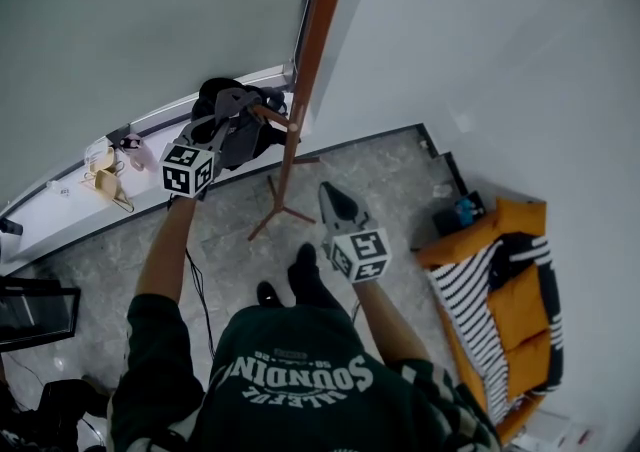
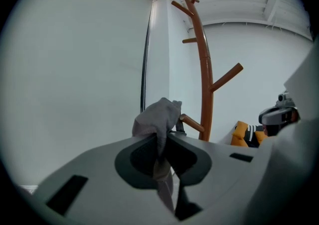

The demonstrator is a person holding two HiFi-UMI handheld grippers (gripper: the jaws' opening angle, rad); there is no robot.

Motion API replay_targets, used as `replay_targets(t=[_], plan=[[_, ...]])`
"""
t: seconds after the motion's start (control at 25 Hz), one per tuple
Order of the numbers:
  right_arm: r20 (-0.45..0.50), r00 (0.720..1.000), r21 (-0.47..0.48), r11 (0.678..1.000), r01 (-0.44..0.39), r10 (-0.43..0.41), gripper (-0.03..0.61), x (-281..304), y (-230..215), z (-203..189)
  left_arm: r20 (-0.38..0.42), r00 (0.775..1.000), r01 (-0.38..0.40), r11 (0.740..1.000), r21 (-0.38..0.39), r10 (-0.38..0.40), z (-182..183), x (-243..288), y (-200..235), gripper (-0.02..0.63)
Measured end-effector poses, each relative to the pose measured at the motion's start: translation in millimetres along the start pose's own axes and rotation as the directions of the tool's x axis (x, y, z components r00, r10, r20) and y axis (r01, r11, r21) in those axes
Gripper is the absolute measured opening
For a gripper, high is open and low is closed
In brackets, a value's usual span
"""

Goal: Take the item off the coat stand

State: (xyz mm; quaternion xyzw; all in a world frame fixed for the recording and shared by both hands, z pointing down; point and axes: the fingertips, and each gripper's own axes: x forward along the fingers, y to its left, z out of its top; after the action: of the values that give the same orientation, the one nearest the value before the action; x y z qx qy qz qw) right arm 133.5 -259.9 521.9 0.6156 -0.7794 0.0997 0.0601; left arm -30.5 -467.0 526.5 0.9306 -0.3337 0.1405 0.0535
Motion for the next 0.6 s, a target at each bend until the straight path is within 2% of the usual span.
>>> replay_targets(t=[0.44, 0.6], plan=[[-0.004, 1.0, 0.002, 1.0, -0.029, 0.029, 0.0, 9.1, 14.3, -2.2, 0.007, 0.998, -0.065, 0.998, -0.006, 0.065, -5.5, -39.7, 28.7, 0.037], [0.005, 0.999, -0.002, 0.999, -0.041, 0.041, 0.0, 11.3, 19.9, -4.3, 0.027, 0.997, -0.068, 0.997, -0.02, 0.068, -3.6, -58.0, 26.1, 0.037]])
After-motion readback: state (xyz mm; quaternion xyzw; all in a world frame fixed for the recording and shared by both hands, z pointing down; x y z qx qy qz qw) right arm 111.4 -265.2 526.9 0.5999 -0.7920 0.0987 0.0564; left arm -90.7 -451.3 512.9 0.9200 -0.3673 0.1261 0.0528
